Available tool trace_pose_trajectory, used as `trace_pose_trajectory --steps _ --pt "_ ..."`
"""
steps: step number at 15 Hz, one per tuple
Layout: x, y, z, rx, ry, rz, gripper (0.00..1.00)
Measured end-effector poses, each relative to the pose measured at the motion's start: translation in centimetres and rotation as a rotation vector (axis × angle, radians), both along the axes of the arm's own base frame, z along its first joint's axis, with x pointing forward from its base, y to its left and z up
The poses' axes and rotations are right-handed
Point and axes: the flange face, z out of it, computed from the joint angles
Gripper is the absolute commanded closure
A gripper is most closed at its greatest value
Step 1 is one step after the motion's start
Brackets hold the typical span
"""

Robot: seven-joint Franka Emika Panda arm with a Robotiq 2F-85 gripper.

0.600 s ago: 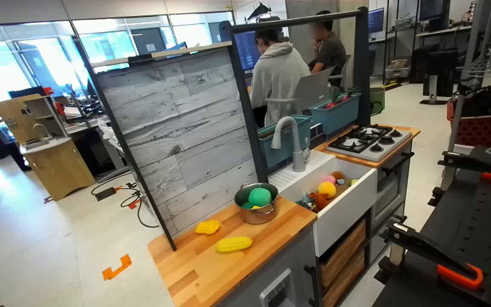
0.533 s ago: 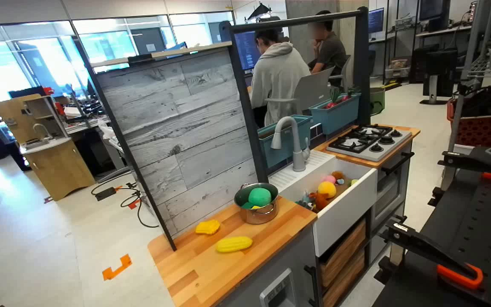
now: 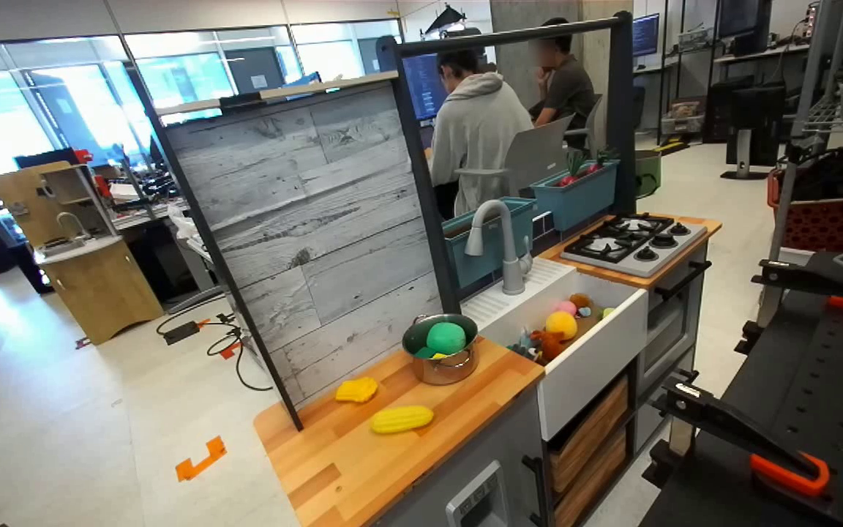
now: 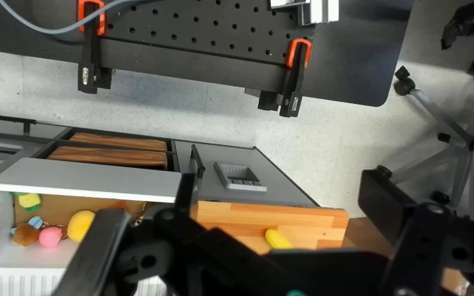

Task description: Take the green plush out of the pot

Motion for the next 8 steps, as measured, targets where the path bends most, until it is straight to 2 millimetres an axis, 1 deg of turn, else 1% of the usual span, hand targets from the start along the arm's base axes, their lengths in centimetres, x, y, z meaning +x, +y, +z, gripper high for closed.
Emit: trace_pose_trajectory --steps 2,4,6,8 --pt "0.8 0.3 -0.7 -0.007 -0.045 0.009 0.0" --pt "2.3 0.7 -2.1 0.004 -0.102 0.018 0.0" --pt "4.0 1.4 -4.1 0.028 -0.159 0.016 0.0" --pt "5.9 2.5 -6.6 0.056 -0.209 -0.004 0.0"
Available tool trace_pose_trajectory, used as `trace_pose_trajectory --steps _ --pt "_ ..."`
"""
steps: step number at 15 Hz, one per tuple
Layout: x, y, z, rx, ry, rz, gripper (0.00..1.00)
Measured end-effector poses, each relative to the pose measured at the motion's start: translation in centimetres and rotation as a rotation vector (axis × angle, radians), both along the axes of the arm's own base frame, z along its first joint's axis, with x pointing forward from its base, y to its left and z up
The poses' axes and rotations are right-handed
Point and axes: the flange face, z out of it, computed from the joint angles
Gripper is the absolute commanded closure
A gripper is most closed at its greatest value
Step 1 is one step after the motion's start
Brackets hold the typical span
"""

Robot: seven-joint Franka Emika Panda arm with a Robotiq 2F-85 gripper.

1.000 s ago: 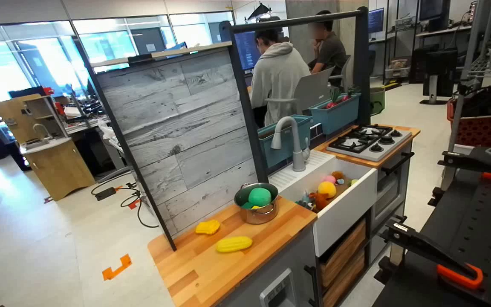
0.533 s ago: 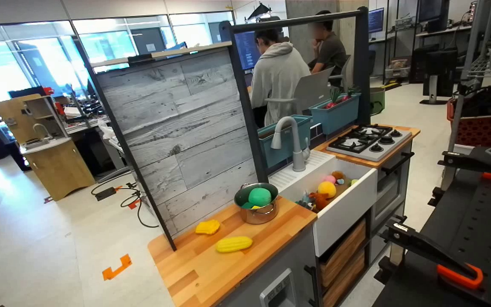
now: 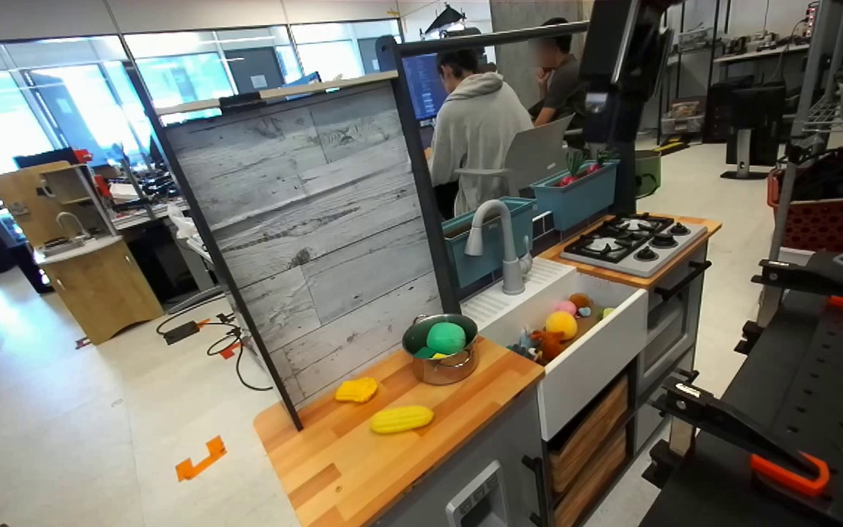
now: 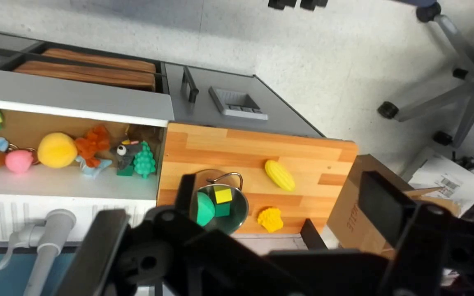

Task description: Take the green plush out of the pot

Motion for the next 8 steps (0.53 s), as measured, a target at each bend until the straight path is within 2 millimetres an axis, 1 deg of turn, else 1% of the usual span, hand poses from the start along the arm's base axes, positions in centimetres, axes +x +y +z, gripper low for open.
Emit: trace_pose_trajectory --steps 3,6,8 --pt "3.7 2.5 -3.5 0.037 -0.051 -0.048 0.0" --pt "8.5 5.8 -6.6 0.055 -0.074 -0.072 0.0" --pt "11.6 7.2 -8.7 0.05 -0.08 -0.096 0.0"
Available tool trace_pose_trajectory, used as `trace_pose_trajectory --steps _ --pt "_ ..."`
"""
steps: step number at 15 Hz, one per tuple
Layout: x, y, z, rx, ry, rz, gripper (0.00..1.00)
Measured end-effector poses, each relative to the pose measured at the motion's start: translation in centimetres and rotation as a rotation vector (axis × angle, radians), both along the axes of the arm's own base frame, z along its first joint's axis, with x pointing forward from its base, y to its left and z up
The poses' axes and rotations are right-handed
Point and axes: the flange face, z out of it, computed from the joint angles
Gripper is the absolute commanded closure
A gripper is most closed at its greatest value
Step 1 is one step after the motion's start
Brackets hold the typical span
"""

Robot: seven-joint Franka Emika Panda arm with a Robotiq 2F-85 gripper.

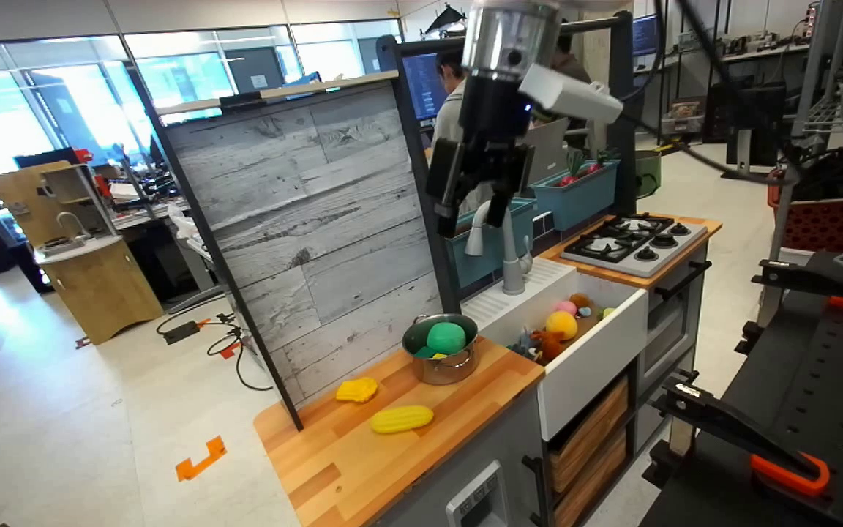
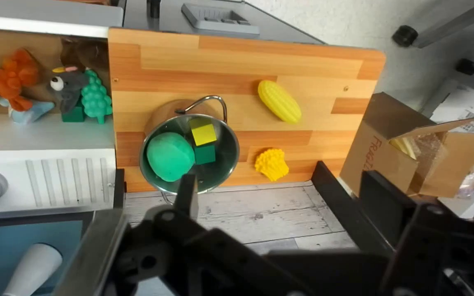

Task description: Take the green plush out of the pot

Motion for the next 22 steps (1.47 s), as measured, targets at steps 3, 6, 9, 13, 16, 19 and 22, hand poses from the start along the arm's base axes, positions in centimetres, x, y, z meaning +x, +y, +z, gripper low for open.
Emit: trace_pose_trajectory --steps 3,6,9,13,16,19,22 --pt "4.3 0.6 -4.2 -0.068 0.018 -0.065 0.0" --pt "7.6 1.1 -9.3 -0.157 0.04 -0.129 0.0" --pt "10.2 2.5 -13.6 -0.186 0.035 -0.185 0.0" --pt "13.3 4.5 -17.0 -0.197 0.032 -0.239 0.0" --pt "15.1 5.1 -18.8 -0.213 0.071 -0.266 0.0" --pt "16.5 5.3 -20.2 -0.234 0.104 -0.289 0.0" --pt "17.7 5.5 -20.5 -0.254 0.129 -0.311 0.0"
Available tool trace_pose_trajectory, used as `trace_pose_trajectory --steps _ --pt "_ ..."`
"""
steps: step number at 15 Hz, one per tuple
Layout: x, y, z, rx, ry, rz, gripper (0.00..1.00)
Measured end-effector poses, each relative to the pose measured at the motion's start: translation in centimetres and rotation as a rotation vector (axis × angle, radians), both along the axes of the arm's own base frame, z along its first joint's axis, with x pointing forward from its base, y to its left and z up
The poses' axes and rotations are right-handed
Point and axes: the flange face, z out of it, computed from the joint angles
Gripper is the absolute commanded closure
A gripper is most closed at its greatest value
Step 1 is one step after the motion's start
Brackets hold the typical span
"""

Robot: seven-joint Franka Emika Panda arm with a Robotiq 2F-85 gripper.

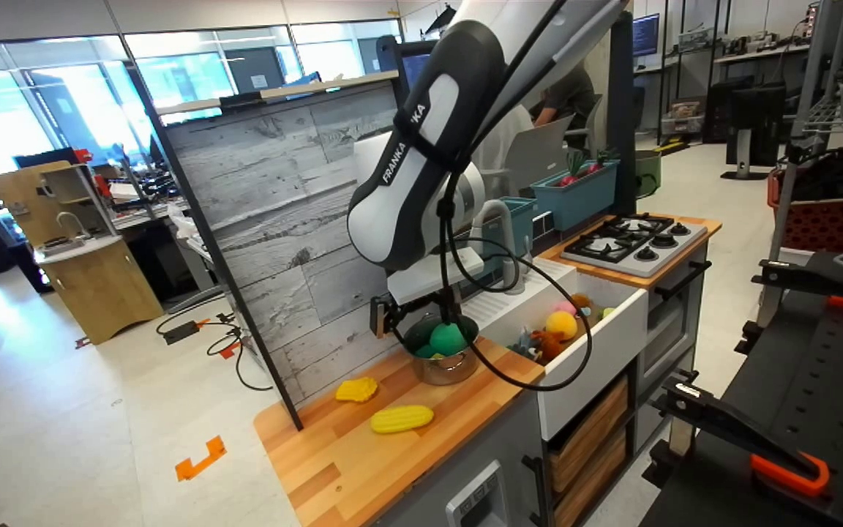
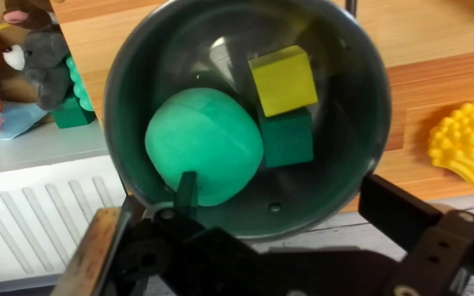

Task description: Take the green plush out of the pot

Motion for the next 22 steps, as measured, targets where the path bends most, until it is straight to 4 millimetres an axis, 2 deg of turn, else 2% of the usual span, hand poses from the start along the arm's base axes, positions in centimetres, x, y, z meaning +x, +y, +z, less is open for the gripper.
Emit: trace_pose_trajectory --steps 10,22 --pt "2.0 -0.4 1.3 -0.049 0.017 -0.034 0.0" --pt "1.6 0.4 2.1 -0.026 0.105 0.07 0.0"
